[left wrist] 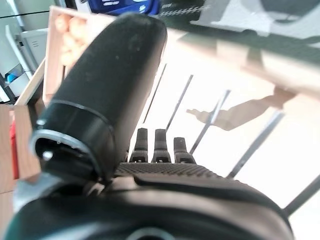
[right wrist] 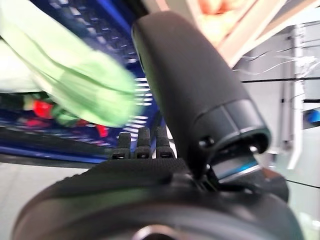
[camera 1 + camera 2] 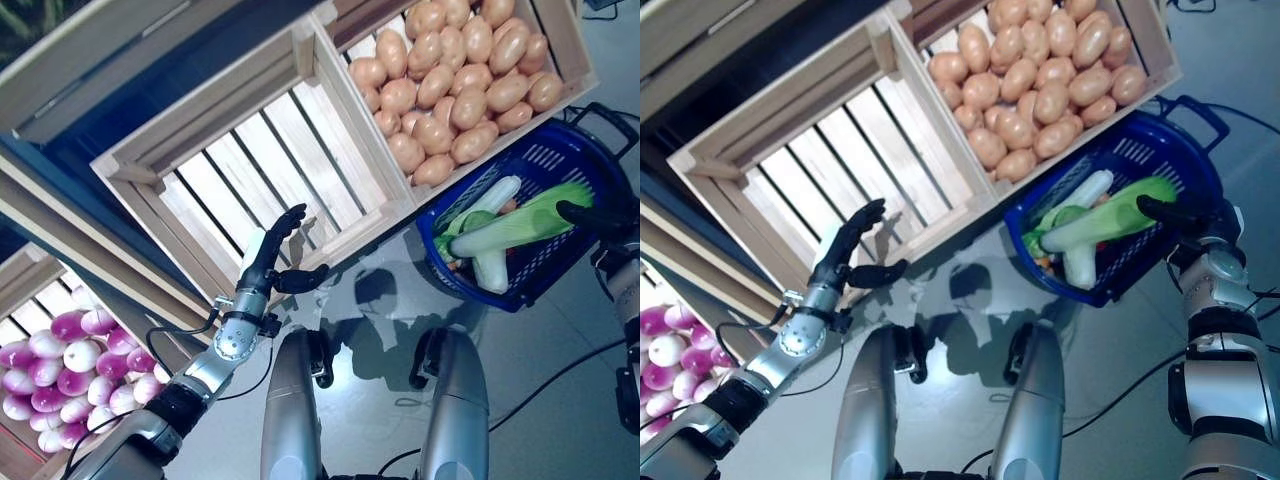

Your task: Put vegetables into the basket

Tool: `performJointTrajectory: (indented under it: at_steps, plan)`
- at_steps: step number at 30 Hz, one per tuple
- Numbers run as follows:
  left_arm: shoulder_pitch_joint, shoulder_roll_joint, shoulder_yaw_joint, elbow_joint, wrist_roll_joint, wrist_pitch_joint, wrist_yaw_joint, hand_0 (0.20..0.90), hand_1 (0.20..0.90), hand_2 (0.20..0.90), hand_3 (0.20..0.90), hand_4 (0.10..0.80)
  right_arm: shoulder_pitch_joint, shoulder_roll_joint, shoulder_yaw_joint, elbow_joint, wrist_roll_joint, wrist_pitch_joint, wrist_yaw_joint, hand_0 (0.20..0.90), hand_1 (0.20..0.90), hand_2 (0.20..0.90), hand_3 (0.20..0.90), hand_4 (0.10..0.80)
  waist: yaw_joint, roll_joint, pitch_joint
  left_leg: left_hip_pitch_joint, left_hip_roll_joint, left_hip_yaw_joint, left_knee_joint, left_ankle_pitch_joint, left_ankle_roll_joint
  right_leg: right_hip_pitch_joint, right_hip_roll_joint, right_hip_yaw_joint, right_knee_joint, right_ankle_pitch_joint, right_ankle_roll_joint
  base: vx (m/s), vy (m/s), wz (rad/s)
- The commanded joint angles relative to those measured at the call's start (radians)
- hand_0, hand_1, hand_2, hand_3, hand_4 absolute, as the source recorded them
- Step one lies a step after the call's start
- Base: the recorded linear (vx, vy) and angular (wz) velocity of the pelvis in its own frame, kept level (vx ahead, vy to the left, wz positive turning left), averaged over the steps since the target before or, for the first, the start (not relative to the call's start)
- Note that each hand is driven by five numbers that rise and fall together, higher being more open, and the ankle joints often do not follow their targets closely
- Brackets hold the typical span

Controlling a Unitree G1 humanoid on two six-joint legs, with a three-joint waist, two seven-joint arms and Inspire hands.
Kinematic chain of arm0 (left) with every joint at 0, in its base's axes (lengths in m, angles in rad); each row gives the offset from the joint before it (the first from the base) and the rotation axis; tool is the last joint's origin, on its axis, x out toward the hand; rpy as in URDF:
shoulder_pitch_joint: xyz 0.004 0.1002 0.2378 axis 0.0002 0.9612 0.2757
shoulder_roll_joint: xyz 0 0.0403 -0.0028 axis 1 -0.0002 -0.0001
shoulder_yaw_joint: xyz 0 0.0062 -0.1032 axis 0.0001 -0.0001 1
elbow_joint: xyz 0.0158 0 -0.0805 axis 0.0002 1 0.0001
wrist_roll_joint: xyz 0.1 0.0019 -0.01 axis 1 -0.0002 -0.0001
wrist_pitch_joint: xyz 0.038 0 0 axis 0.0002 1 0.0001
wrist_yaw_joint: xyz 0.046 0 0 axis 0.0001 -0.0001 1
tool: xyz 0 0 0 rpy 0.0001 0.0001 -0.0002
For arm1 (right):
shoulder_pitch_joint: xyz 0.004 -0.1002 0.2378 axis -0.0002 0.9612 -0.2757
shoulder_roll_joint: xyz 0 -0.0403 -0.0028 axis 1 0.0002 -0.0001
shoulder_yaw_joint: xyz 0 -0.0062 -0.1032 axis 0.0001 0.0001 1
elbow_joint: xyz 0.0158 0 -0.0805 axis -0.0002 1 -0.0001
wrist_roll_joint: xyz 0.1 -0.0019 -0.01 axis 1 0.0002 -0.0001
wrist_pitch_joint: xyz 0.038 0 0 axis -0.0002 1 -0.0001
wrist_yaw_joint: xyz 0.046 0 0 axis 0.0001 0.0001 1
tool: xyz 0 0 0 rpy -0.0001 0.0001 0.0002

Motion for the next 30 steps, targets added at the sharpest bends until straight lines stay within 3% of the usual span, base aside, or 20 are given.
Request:
performJointTrajectory:
  at_steps: [1, 8, 13, 18, 24, 27, 29, 30]
  plan:
    - [0.007, 0.049, 0.065, -0.12, 0.022, -0.091, 0.011, 0.9, 0.9, 0.9, 0.9, 0.8, 0.014, -0.052, -0.055, -0.064, 0.002, -0.148, -0.048, 0.9, 0.9, 0.9, 0.9, 0.8, 0.01, -0.056, -0.114, 0.172, 0.013, 0.02, -0.22, 0.024, 0.022, 0.171, 0.003, -0.016, -0.23, 0.131, -0.012, 0.082, 0.003, -0.13]
    - [0.04, 0.025, 0.096, -0.133, 0.034, -0.058, -0.033, 0.9, 0.9, 0.9, 0.9, 0.8, 0.082, -0.071, -0.077, -0.117, -0.011, -0.146, -0.03, 0.9, 0.9, 0.9, 0.9, 0.8, 0.019, -0.082, -0.175, 0.344, 0.008, 0.053, -0.462, 0.145, -0.009, 0.365, 0.059, -0.069, -0.492, 0.208, -0.008, 0.085, -0.013, -0.05]
    - [0.099, 0.0, 0.134, -0.113, 0.043, -0.042, -0.078, 0.9, 0.9, 0.9, 0.9, 0.8, 0.135, -0.075, -0.093, -0.166, -0.021, -0.128, 0.014, 0.9, 0.9, 0.9, 0.9, 0.8, 0.029, -0.112, -0.253, 0.501, -0.013, 0.079, -0.658, 0.219, -0.027, 0.549, 0.124, -0.088, -0.738, 0.271, 0.003, 0.143, 0.0, -0.08]
    - [0.149, -0.024, 0.146, -0.068, 0.06, -0.036, -0.118, 0.9, 0.9, 0.9, 0.9, 0.8, 0.206, -0.045, -0.098, -0.217, -0.027, -0.094, 0.067, 0.9, 0.9, 0.9, 0.9, 0.8, 0.032, -0.131, -0.317, 0.611, -0.031, 0.1, -0.813, 0.27, -0.03, 0.665, 0.148, -0.094, -0.888, 0.318, 0.018, 0.145, 0.016, -0.06]
    - [0.223, -0.064, 0.167, -0.001, 0.065, -0.04, -0.17, 0.9, 0.9, 0.9, 0.9, 0.8, 0.332, 0.086, -0.063, -0.348, 0.007, -0.044, 0.135, 0.9, 0.9, 0.9, 0.9, 0.8, 0.027, -0.141, -0.389, 0.733, -0.059, 0.12, -0.986, 0.322, -0.026, 0.764, 0.167, -0.088, -1.022, 0.374, 0.033, 0.09, 0.048, -0.05]
    - [0.257, -0.089, 0.186, 0.027, 0.024, -0.038, -0.204, 0.9, 0.9, 0.9, 0.9, 0.8, 0.422, 0.188, -0.06, -0.445, 0.043, -0.046, 0.154, 0.9, 0.9, 0.9, 0.9, 0.8, 0.021, -0.139, -0.407, 0.782, -0.067, 0.126, -1.057, 0.345, -0.025, 0.801, 0.173, -0.084, -1.082, 0.404, 0.043, 0.023, 0.043, -0.05]
    - [0.289, -0.145, 0.195, 0.082, 0.009, -0.041, -0.218, 0.9, 0.9, 0.9, 0.9, 0.8, 0.521, 0.312, -0.035, -0.545, 0.038, -0.07, 0.164, 0.9, 0.9, 0.9, 0.9, 0.8, 0.013, -0.14, -0.422, 0.791, -0.077, 0.133, -1.089, 0.364, -0.017, 0.808, 0.179, -0.084, -1.125, 0.438, 0.042, -0.072, 0.032, 0.0]
    - [0.291, -0.149, 0.194, 0.088, 0.009, -0.042, -0.218, 0.9, 0.9, 0.9, 0.9, 0.8, 0.529, 0.321, -0.032, -0.552, 0.036, -0.073, 0.162, 0.9, 0.9, 0.9, 0.9, 0.8, 0.012, -0.14, -0.424, 0.79, -0.078, 0.132, -1.089, 0.363, -0.017, 0.807, 0.179, -0.083, -1.125, 0.439, 0.042, -0.101, 0.018, 0.0]
